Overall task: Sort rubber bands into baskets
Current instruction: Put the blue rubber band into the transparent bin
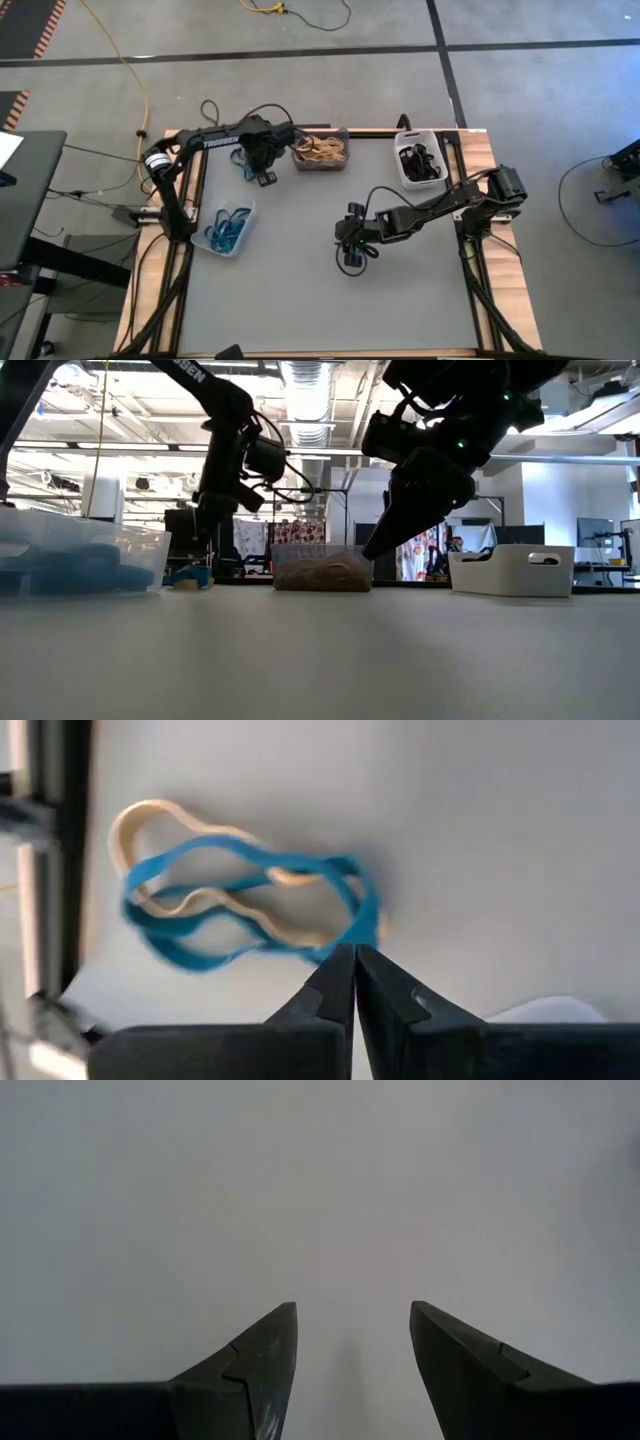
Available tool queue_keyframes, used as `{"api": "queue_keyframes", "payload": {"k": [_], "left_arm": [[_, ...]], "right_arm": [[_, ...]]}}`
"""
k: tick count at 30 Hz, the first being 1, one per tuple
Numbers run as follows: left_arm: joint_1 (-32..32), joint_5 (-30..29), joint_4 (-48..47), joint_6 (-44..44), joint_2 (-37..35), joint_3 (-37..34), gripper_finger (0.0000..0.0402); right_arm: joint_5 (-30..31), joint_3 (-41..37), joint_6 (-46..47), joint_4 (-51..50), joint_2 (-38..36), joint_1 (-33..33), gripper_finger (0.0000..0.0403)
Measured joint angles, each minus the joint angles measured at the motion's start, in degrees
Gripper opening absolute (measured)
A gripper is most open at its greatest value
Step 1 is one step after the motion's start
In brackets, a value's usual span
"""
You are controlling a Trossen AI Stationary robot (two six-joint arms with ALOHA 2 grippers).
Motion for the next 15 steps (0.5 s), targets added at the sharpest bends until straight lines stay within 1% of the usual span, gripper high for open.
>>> {"api": "queue_keyframes", "payload": {"k": [2, 4, 8, 11, 13, 15], "left_arm": [[0.0, 1.5, 2.2, 1.2, 0.0, -1.5, 0.0015], [0.0, 1.2, 4.4, 1.8, 0.0, -3.5, 0.0042], [0.9, -0.5, 6.9, 1.6, 0.0, -6.3, 0.0122], [1.8, 1.5, 7.2, 1.7, 0.0, -7.3, 0.0177], [2.1, 1.8, 7.7, 1.8, 0.0, -7.4, 0.0198], [2.2, 1.0, 7.6, 1.8, 0.0, -7.4, 0.0204]], "right_arm": [[0.0, 0.0, 0.0, 0.0, 0.0, 0.0, 0.0223], [0.0, 0.0, 0.0, -0.1, 0.0, 0.0, 0.0223], [0.0, 0.0, -0.2, -0.2, 0.0, 0.0, 0.0223], [0.2, 0.0, -0.2, -0.2, 0.0, -0.3, 0.0223], [0.2, 0.0, -0.2, -0.2, 0.0, -0.5, 0.0223], [0.3, 0.0, -0.2, -0.2, 0.0, -0.9, 0.0223]]}}
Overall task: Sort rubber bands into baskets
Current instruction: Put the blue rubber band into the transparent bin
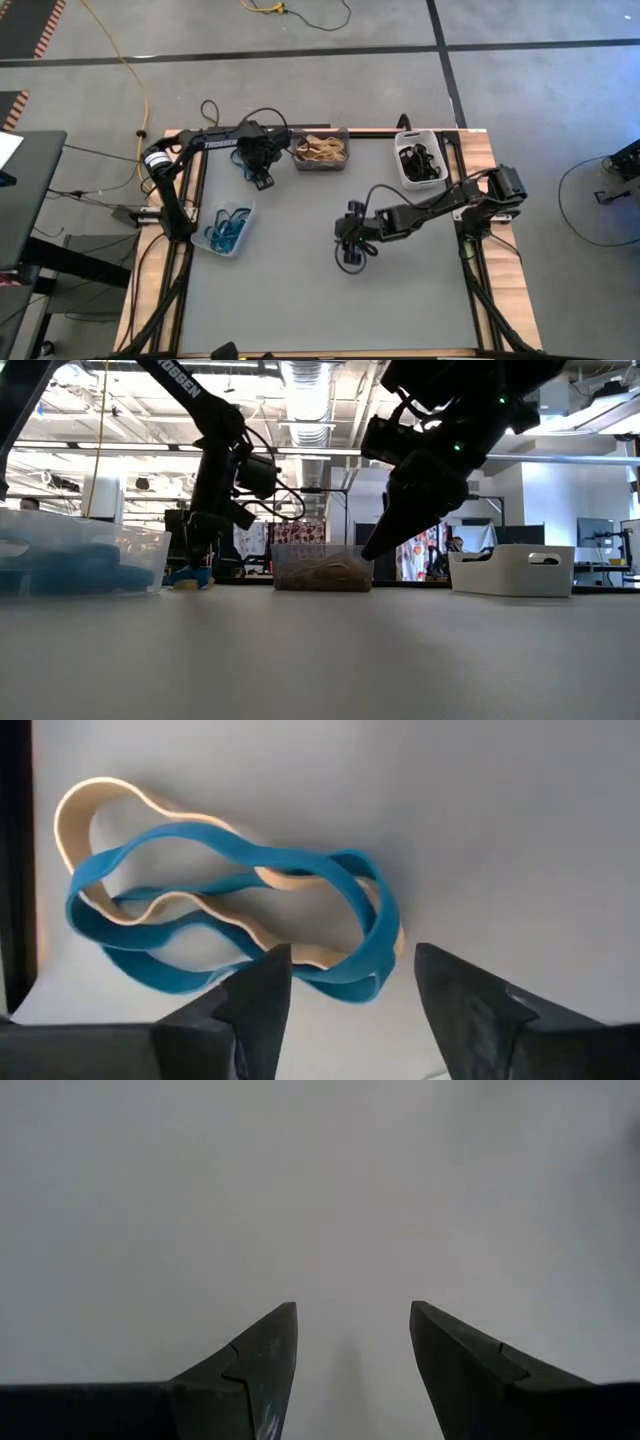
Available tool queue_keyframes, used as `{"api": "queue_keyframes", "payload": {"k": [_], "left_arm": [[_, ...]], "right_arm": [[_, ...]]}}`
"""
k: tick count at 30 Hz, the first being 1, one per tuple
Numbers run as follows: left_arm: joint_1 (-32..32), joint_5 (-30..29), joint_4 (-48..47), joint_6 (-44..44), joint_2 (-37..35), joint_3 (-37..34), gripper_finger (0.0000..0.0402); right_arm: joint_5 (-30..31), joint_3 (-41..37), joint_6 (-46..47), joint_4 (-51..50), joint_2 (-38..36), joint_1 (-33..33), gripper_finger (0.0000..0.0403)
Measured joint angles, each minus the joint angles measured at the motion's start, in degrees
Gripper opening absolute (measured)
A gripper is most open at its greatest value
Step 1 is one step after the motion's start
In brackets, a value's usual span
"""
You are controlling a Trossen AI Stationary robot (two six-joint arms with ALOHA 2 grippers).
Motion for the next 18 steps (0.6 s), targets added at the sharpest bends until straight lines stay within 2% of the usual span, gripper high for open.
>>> {"api": "queue_keyframes", "payload": {"k": [3, 11, 14, 16, 18], "left_arm": [[0.2, 0.6, 0.1, 0.0, 0.0, 0.0, 0.0194], [-0.5, 0.4, -0.2, 0.9, 4.8, -0.1, 0.0122], [-1.2, -2.8, -1.1, 1.5, 4.9, -0.1, 0.0076], [-1.3, -3.1, -3.1, 1.4, 4.7, 0.9, 0.0034], [-1.4, -3.3, -6.5, 1.0, 4.5, 2.8, 0.001]], "right_arm": [[0.0, 0.0, 0.0, 0.0, 0.0, 0.0, 0.0223], [-0.1, 0.0, 0.4, -0.1, 0.0, 0.6, 0.0223], [-0.2, 0.0, 0.4, -0.2, 0.0, 0.6, 0.0223], [-0.2, 0.0, 0.4, -0.1, 0.0, 0.6, 0.0223], [-0.2, 0.0, 0.3, 0.1, 0.0, 0.3, 0.0223]]}}
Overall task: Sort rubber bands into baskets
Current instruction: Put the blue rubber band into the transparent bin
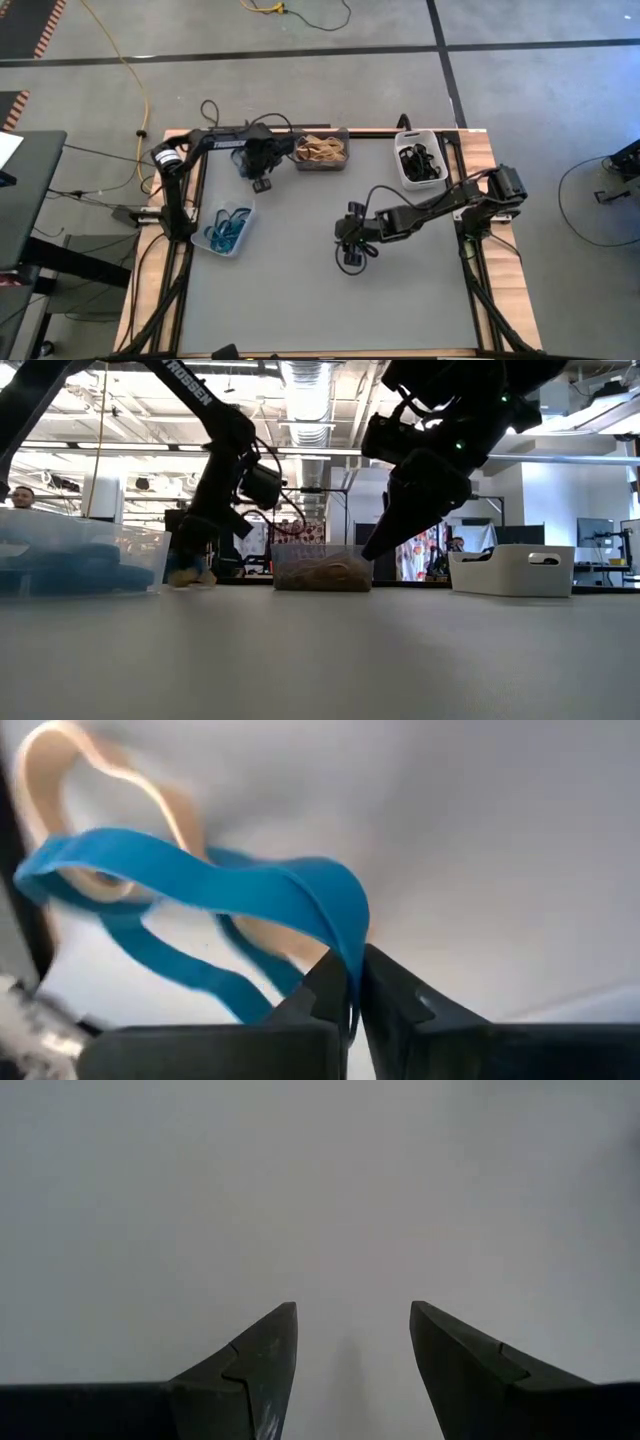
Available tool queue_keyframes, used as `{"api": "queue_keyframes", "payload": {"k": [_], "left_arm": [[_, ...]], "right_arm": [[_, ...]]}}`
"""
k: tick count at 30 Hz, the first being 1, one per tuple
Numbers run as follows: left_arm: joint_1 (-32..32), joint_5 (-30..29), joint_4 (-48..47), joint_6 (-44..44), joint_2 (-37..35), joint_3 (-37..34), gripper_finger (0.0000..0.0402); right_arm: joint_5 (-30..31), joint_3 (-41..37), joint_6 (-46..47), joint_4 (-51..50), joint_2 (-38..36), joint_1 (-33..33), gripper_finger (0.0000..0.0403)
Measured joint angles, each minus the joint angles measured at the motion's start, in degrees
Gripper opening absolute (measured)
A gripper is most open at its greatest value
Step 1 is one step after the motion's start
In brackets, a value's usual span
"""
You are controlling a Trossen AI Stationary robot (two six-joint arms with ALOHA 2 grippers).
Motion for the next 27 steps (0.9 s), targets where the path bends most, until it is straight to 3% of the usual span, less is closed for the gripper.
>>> {"api": "queue_keyframes", "payload": {"k": [8, 14, 22, 23, 26, 27], "left_arm": [[-2.1, -3.2, -12.5, -2.7, -0.1, 8.4, 0.0002], [-4.5, -5.9, -15.3, -3.9, -0.1, 17.0, 0.0001], [-7.7, -1.3, -15.7, -4.2, -0.1, 28.6, 0.0001], [-8.2, -3.3, -16.2, -4.4, -0.1, 29.7, 0.0001], [-8.9, -16.6, -20.5, -8.3, -0.1, 31.9, 0.0], [-8.8, -17.4, -21.8, -9.1, -0.2, 32.2, 0.0]], "right_arm": [[0.0, 0.0, 0.2, 0.2, 0.0, -0.2, 0.0223], [0.0, 0.0, 0.2, 0.2, 0.0, 0.3, 0.0223], [0.0, 0.0, 0.2, 0.0, 0.0, 0.2, 0.0223], [0.0, 0.0, 0.2, 0.0, 0.0, 0.2, 0.0223], [0.0, 0.0, 0.2, -0.1, 0.0, 0.2, 0.0223], [0.0, 0.0, 0.3, -0.1, 0.0, 0.2, 0.0223]]}}
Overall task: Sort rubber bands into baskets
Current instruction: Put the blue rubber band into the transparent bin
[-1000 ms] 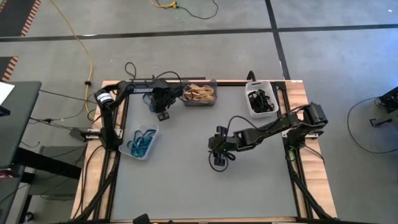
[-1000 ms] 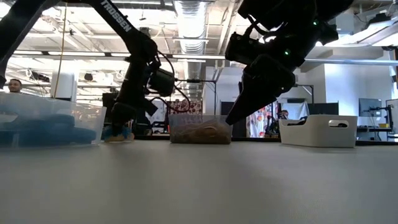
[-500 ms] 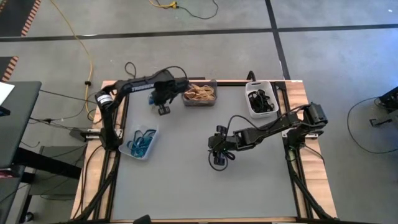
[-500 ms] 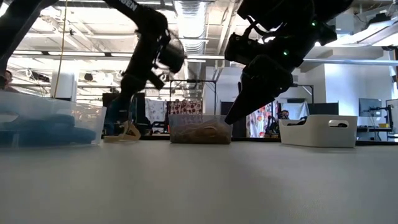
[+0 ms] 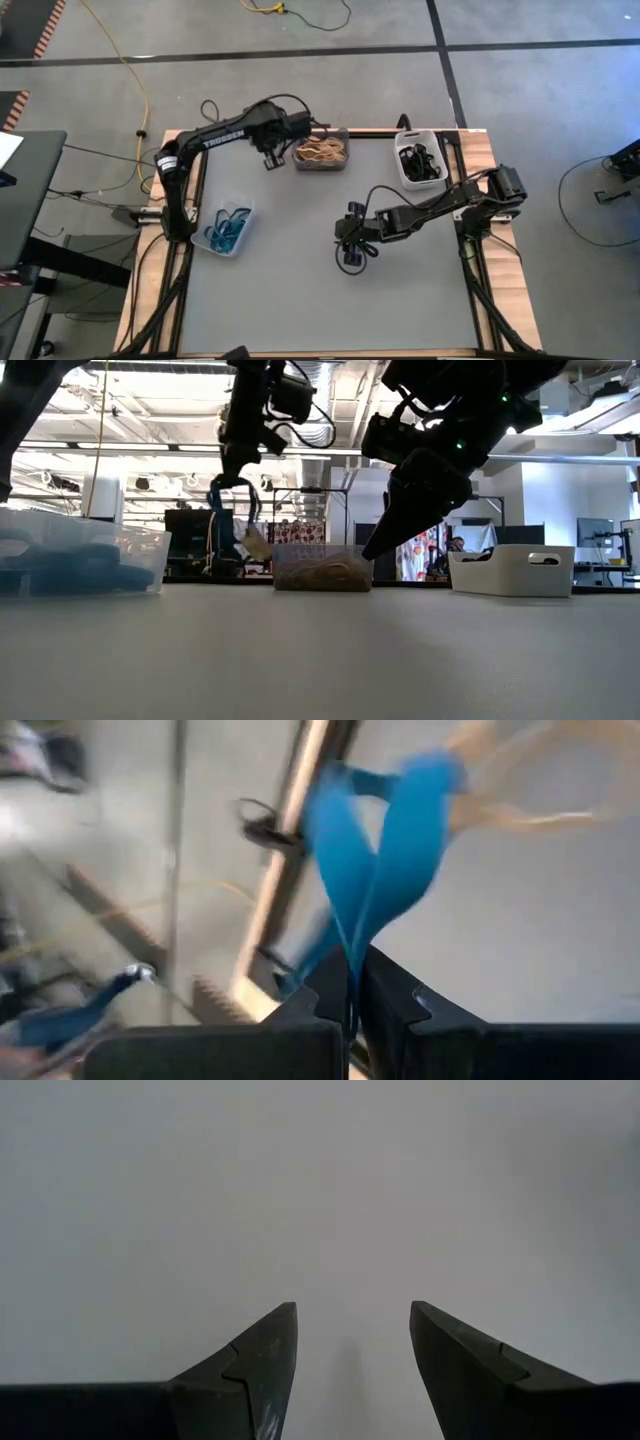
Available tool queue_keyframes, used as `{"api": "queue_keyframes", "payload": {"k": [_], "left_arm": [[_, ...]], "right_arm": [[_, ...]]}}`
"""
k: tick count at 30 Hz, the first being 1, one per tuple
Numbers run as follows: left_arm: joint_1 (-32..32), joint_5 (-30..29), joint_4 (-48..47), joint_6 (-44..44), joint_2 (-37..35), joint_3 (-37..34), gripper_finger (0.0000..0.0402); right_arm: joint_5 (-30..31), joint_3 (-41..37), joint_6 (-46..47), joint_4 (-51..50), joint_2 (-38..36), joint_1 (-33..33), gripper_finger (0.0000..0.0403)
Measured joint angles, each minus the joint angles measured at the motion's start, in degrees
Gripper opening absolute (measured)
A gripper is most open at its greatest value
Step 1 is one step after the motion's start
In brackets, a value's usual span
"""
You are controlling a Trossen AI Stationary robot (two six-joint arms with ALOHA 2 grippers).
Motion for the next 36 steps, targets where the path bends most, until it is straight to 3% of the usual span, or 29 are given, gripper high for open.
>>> {"api": "queue_keyframes", "payload": {"k": [3, 5, 8, 9, 12, 13, 16, 20, 25, 30, 34, 36], "left_arm": [[0.8, 6.7, -0.1, -0.5, 0.0, 0.0, 0.0], [0.8, 7.4, -0.1, -1.6, 0.0, 0.0, 0.0], [0.7, 15.4, 2.6, 0.6, 0.0, 0.0, 0.0], [0.4, 14.0, 3.4, 0.8, 0.0, 0.0, 0.0], [-0.6, -3.6, 0.2, -3.3, 0.1, 0.0, 0.0], [-0.6, -4.9, -0.4, -3.9, 0.0, 0.0, 0.0], [0.3, 10.5, 0.6, -0.4, -0.1, 0.0, 0.0], [-0.5, 12.3, 1.3, -0.1, -0.1, 0.0, 0.0], [-1.7, 25.8, 4.6, 3.3, -0.1, 0.0, 0.0], [-2.9, 14.2, 1.3, 0.8, -0.1, 0.0, 0.0], [-2.7, 24.4, 2.0, 1.4, -0.1, 0.0, 0.0], [-3.3, 25.3, 2.5, 1.8, -0.1, 0.0, 0.0005]], "right_arm": [[-0.1, 0.0, 0.1, 0.0, 0.0, 0.0, 0.0223], [-0.1, 0.0, 0.1, 0.0, 0.0, 0.0, 0.0223], [-0.1, 0.0, 0.1, 0.0, 0.0, 0.0, 0.0223], [-0.1, 0.0, 0.1, 0.0, 0.0, 0.0, 0.0223], [-0.1, 0.0, 0.4, 0.0, 0.0, 0.0, 0.0223], [-0.1, 0.0, 0.4, 0.0, 0.0, 0.0, 0.0223], [-0.1, 0.0, 0.4, 0.0, 0.0, 0.0, 0.0223], [-0.1, 0.0, 0.2, 0.0, 0.0, 0.0, 0.0223], [-0.1, 0.0, 0.1, 0.0, 0.0, 0.3, 0.0223], [-0.2, 0.0, 0.3, 0.0, 0.0, 0.4, 0.0223], [-0.2, 0.0, 0.3, 0.0, 0.0, 0.3, 0.0223], [-0.2, 0.0, 0.4, 0.0, 0.0, 0.3, 0.0223]]}}
